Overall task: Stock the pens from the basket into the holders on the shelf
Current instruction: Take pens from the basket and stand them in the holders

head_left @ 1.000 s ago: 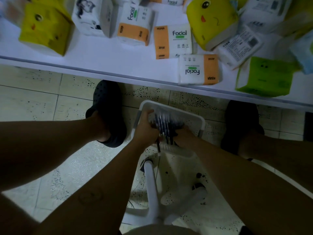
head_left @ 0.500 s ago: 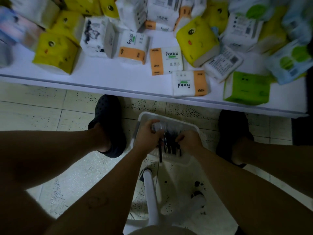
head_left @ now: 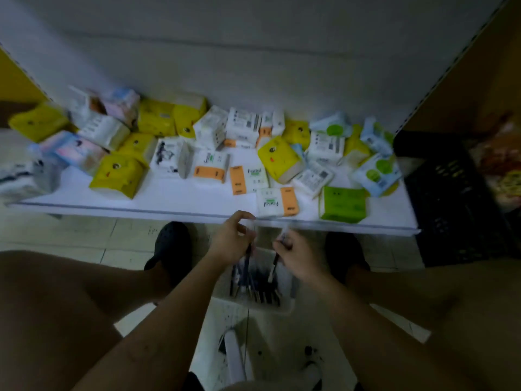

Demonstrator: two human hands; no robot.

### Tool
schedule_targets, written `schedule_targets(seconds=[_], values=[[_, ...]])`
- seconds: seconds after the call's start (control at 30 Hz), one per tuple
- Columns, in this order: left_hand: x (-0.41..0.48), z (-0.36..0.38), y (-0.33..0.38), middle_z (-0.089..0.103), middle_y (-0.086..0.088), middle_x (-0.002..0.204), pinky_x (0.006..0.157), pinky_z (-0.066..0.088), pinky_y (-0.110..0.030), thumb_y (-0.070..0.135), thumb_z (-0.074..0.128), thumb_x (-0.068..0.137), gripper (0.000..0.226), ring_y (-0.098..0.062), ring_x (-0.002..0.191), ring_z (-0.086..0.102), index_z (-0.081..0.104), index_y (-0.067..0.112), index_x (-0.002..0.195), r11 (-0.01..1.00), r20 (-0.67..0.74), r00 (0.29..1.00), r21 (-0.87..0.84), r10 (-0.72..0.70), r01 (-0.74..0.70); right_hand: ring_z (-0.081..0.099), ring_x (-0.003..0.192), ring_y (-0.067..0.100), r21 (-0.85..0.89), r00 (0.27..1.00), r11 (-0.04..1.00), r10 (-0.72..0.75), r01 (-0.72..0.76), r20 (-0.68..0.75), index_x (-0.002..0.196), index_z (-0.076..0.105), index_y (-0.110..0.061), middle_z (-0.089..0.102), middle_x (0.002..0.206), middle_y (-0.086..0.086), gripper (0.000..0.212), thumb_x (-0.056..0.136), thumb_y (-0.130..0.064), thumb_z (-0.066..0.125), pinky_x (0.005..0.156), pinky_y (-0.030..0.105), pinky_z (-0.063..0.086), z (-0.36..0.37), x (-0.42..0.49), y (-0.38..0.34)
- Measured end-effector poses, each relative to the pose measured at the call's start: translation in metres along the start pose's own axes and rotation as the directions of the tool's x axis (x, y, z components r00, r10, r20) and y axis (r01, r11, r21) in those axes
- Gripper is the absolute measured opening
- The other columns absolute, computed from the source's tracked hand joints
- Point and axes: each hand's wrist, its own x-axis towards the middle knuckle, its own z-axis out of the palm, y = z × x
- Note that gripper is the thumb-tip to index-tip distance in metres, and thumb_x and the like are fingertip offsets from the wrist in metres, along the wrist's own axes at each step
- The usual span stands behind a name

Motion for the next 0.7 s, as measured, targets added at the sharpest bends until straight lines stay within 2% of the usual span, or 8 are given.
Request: schedule_targets(seconds=[0.1, 0.2, 0.27, 0.33, 0.37, 0.47, 0.57, 0.7], values=[[-0.008, -0.013, 0.030, 0.062, -0.016, 0.087, 0.070, 0.057, -0.057, 0.011, 0.061, 0.093, 0.018, -0.045, 0.072, 0.067, 0.061, 0.022, 0.108, 0.991, -0.020, 0.991, -0.023, 0.133, -0.133, 0.043, 0.050, 0.000, -0.061, 0.980, 0.989, -0.142, 0.134, -0.138, 0.063, 0.040, -0.020, 0.040, 0.053, -0.006, 0.037, 0.092, -0.022, 0.062, 0.050, 0.014, 0.030, -0.023, -0.011, -0.029], [-0.015, -0.019, 0.065, 0.064, -0.018, 0.086, 0.066, 0.058, -0.053, 0.006, 0.054, 0.097, 0.020, -0.041, 0.069, 0.069, 0.063, 0.020, 0.107, 0.973, 0.001, 0.976, -0.070, 0.219, -0.219, 0.051, 0.051, 0.007, -0.075, 0.964, 0.980, -0.198, 0.187, -0.179, 0.061, 0.049, -0.010, 0.047, 0.052, 0.003, 0.036, 0.091, -0.022, 0.064, 0.054, 0.025, 0.039, -0.048, -0.021, -0.053], [-0.020, -0.019, 0.090, 0.063, -0.020, 0.088, 0.062, 0.059, -0.048, 0.001, 0.050, 0.097, 0.025, -0.037, 0.067, 0.069, 0.062, 0.018, 0.111, 0.958, 0.032, 0.961, -0.092, 0.276, -0.272, 0.061, 0.065, 0.032, -0.029, 0.958, 0.979, -0.204, 0.202, -0.203, 0.084, 0.063, -0.001, 0.055, 0.062, 0.016, 0.014, 0.089, -0.014, 0.067, 0.063, 0.041, 0.050, -0.066, -0.027, -0.068], [-0.025, -0.017, 0.116, 0.061, -0.024, 0.088, 0.062, 0.059, -0.045, 0.000, 0.054, 0.095, 0.029, -0.035, 0.067, 0.069, 0.059, 0.017, 0.118, 0.933, 0.049, 0.935, -0.104, 0.350, -0.344, 0.064, 0.072, 0.034, 0.091, 0.944, 0.966, -0.212, 0.241, -0.253, 0.125, 0.056, -0.017, 0.060, 0.070, 0.009, 0.044, 0.085, -0.004, 0.070, 0.068, 0.047, 0.056, -0.088, -0.035, -0.086], [-0.027, -0.016, 0.129, 0.060, -0.024, 0.088, 0.064, 0.059, -0.045, 0.001, 0.057, 0.094, 0.033, -0.035, 0.069, 0.070, 0.058, 0.019, 0.122, 0.920, 0.044, 0.922, -0.092, 0.386, -0.381, 0.065, 0.070, 0.029, 0.122, 0.927, 0.948, -0.252, 0.294, -0.277, 0.131, 0.049, -0.030, 0.062, 0.072, 0.006, 0.059, 0.083, -0.002, 0.070, 0.066, 0.044, 0.057, -0.101, -0.039, -0.095], [-0.035, -0.011, 0.167, 0.057, -0.016, 0.086, 0.065, 0.058, -0.039, 0.001, 0.061, 0.092, 0.031, -0.040, 0.077, 0.068, 0.063, 0.022, 0.115, 0.888, 0.037, 0.890, -0.095, 0.454, -0.449, 0.069, 0.064, 0.020, 0.083, 0.866, 0.896, -0.393, 0.436, -0.311, 0.109, 0.053, -0.052, 0.067, 0.079, 0.001, 0.061, 0.081, 0.000, 0.068, 0.058, 0.037, 0.058, -0.139, -0.052, -0.126], [-0.045, -0.005, 0.203, 0.056, -0.006, 0.075, 0.069, 0.059, -0.042, -0.002, 0.066, 0.087, 0.027, -0.032, 0.077, 0.068, 0.067, 0.021, 0.101, 0.844, 0.016, 0.846, -0.094, 0.532, -0.529, 0.071, 0.066, 0.022, 0.054, 0.807, 0.847, -0.481, 0.528, -0.343, 0.095, 0.057, -0.052, 0.065, 0.085, 0.000, 0.051, 0.084, -0.003, 0.068, 0.056, 0.036, 0.058, -0.171, -0.067, -0.155], [-0.066, -0.004, 0.246, 0.061, -0.008, 0.079, 0.075, 0.056, -0.039, 0.002, 0.073, 0.081, 0.030, -0.015, 0.073, 0.063, 0.067, 0.024, 0.101, 0.747, -0.011, 0.752, -0.102, 0.659, -0.657, 0.069, 0.064, 0.020, 0.028, 0.735, 0.795, -0.545, 0.606, -0.404, 0.100, 0.056, -0.051, 0.058, 0.080, -0.016, 0.044, 0.089, -0.011, 0.068, 0.059, 0.043, 0.060, -0.205, -0.086, -0.187]])
